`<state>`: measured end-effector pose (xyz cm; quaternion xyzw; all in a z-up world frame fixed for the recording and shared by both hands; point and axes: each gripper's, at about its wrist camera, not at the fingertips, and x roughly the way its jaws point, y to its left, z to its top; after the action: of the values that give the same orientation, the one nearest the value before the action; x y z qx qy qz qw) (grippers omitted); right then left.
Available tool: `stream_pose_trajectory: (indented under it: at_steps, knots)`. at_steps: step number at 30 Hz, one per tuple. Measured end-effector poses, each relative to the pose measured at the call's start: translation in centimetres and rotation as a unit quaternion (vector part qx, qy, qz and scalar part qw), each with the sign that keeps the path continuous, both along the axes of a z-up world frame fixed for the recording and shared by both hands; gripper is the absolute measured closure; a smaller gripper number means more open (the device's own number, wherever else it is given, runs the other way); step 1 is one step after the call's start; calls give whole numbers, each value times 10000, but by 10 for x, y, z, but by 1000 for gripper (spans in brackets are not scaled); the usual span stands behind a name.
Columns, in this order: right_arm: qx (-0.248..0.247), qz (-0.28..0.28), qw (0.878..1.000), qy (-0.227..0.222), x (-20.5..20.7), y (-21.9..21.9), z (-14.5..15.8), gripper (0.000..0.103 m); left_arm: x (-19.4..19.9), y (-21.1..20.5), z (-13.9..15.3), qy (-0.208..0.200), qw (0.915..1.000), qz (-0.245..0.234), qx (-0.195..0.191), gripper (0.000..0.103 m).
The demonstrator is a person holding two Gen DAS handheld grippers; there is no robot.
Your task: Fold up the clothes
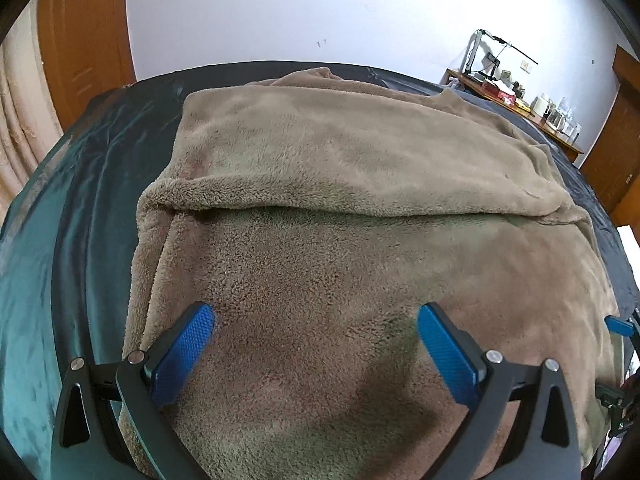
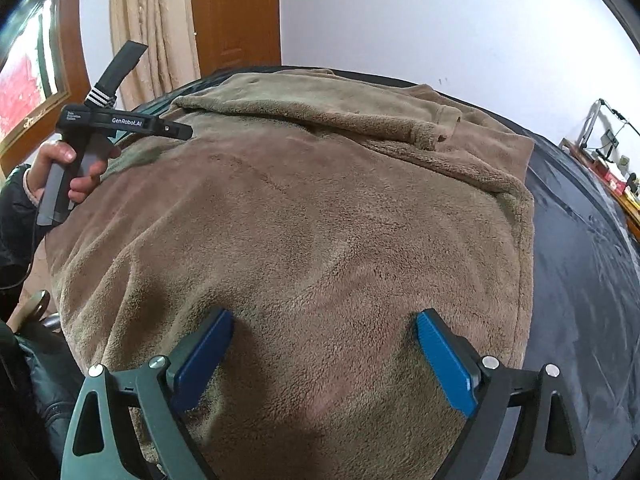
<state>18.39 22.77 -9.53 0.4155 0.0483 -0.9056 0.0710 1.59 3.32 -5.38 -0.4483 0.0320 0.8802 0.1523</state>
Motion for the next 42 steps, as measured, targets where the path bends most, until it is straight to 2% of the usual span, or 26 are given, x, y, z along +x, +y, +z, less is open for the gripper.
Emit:
stream_pose_trajectory:
  at_steps: [11, 32, 42]
  knots:
    - [-12, -49, 9999, 99, -3, -1, -2, 7, -1, 3, -3, 5, 9997, 16, -225, 1]
    - [-11, -88, 9998, 170, 1, -1, 0, 7, 1, 2, -3, 3, 9998, 86, -206, 1]
    - [-6, -155, 9997, 193, 2, 0, 0, 7, 17, -5, -1, 3, 9998, 93, -176, 1]
